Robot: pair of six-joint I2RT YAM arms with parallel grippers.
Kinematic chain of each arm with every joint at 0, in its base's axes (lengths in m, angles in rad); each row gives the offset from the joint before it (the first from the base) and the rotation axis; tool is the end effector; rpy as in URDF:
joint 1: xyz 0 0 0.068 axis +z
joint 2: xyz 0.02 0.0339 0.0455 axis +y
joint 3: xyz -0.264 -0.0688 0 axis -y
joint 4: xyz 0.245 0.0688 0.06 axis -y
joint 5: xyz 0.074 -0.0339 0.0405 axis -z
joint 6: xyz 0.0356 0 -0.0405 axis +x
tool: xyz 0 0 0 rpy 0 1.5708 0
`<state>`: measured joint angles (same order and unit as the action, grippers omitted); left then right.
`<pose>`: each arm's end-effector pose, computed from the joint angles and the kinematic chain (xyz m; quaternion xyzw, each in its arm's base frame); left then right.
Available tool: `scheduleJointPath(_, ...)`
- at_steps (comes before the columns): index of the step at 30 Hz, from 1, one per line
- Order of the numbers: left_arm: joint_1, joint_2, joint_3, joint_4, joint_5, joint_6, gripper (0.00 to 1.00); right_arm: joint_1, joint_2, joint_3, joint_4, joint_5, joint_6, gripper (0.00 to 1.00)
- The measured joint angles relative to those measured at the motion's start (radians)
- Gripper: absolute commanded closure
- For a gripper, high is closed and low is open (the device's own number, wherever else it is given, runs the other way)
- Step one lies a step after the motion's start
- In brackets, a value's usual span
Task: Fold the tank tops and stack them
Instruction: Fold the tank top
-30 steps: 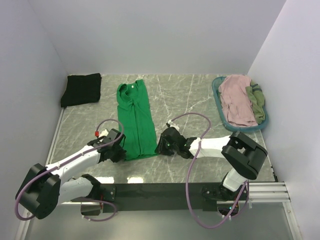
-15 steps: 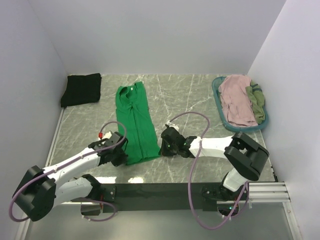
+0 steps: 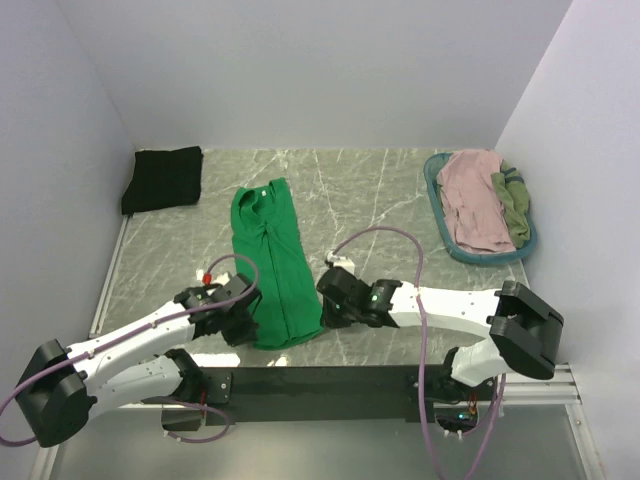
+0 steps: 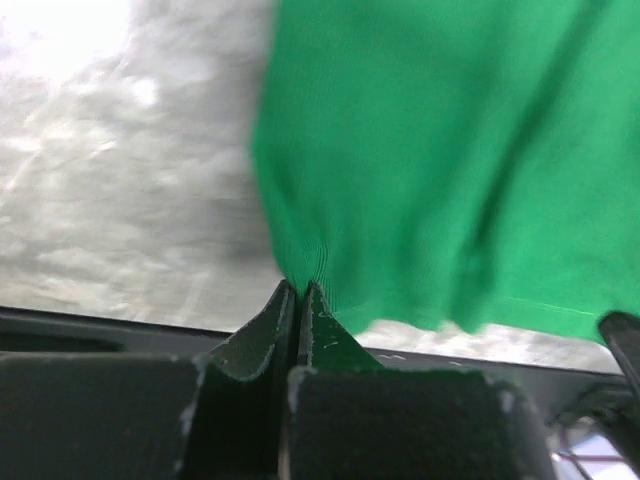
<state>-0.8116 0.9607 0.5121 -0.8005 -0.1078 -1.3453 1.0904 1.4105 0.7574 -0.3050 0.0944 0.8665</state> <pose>0.1061 -0.1063 0.1739 -0.2682 0.9485 -0.1158 0.1225 0.1286 0.2395 0.1834 -0.0923 0.9480 0.2248 0.2055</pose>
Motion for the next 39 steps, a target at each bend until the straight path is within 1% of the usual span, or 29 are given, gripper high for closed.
scheduleJointPath(3, 0.045, 0.045, 0.079, -0.003, -0.006, 0.032, 0.99, -0.036, 0.027, 0.096, -0.05, 0.009, -0.034, 1.0)
scheduleJointPath(5, 0.117, 0.084, 0.135, 0.012, -0.009, 0.071, 0.99, -0.073, 0.068, 0.174, -0.061, 0.011, -0.066, 1.0)
scheduleJointPath(12, 0.356, 0.214, 0.285, 0.091, -0.014, 0.216, 0.99, -0.196, 0.29, 0.452, -0.083, -0.01, -0.17, 1.0)
scheduleJointPath(16, 0.453, 0.332, 0.379, 0.144, -0.012, 0.288, 0.99, -0.245, 0.407, 0.595, -0.108, -0.021, -0.211, 1.0)
scheduleJointPath(20, 0.513, 0.433, 0.436, 0.199, -0.008, 0.323, 0.99, -0.283, 0.531, 0.752, -0.137, -0.037, -0.246, 1.0)
scheduleJointPath(27, 0.591, 0.547, 0.489, 0.241, 0.008, 0.356, 0.99, -0.321, 0.665, 0.909, -0.174, -0.051, -0.278, 1.0)
scheduleJointPath(36, 0.634, 0.697, 0.581, 0.306, 0.059, 0.395, 0.99, -0.357, 0.762, 1.035, -0.198, -0.054, -0.298, 1.0)
scheduleJointPath(39, 0.644, 0.708, 0.583, 0.318, 0.068, 0.399, 0.99, -0.369, 0.776, 1.043, -0.196, -0.054, -0.303, 1.0)
